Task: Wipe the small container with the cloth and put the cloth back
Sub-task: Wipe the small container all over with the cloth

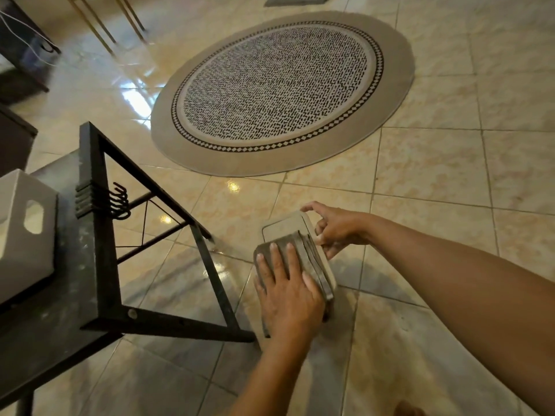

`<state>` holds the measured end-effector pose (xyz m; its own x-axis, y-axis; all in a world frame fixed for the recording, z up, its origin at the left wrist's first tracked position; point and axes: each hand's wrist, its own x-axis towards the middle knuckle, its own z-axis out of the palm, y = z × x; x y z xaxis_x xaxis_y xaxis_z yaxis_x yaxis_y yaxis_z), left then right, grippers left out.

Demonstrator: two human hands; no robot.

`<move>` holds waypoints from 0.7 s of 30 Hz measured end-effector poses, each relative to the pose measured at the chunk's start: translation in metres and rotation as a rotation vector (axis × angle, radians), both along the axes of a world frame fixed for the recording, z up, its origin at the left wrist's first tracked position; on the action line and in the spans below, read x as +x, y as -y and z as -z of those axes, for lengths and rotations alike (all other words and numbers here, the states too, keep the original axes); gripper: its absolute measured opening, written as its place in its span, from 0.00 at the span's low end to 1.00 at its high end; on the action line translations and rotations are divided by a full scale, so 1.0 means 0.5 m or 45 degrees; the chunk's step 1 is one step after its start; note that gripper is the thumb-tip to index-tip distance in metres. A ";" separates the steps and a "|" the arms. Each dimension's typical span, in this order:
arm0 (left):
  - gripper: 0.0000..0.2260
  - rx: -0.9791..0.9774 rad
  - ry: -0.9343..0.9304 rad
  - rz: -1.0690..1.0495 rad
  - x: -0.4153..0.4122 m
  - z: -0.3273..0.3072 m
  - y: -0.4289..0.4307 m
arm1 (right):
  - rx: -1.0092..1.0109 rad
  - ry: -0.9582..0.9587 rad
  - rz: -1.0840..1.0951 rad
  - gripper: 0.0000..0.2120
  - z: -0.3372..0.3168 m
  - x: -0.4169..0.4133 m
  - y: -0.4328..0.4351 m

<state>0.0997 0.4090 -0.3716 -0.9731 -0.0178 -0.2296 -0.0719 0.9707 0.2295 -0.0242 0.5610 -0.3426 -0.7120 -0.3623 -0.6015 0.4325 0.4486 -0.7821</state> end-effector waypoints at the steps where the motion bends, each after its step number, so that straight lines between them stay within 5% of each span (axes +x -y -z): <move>1: 0.28 -0.029 -0.007 0.034 0.006 0.000 -0.002 | -0.002 0.007 -0.007 0.38 0.001 -0.001 -0.001; 21: 0.33 -0.046 -0.064 0.384 -0.024 0.025 0.047 | 0.005 0.017 -0.019 0.40 0.006 -0.001 0.003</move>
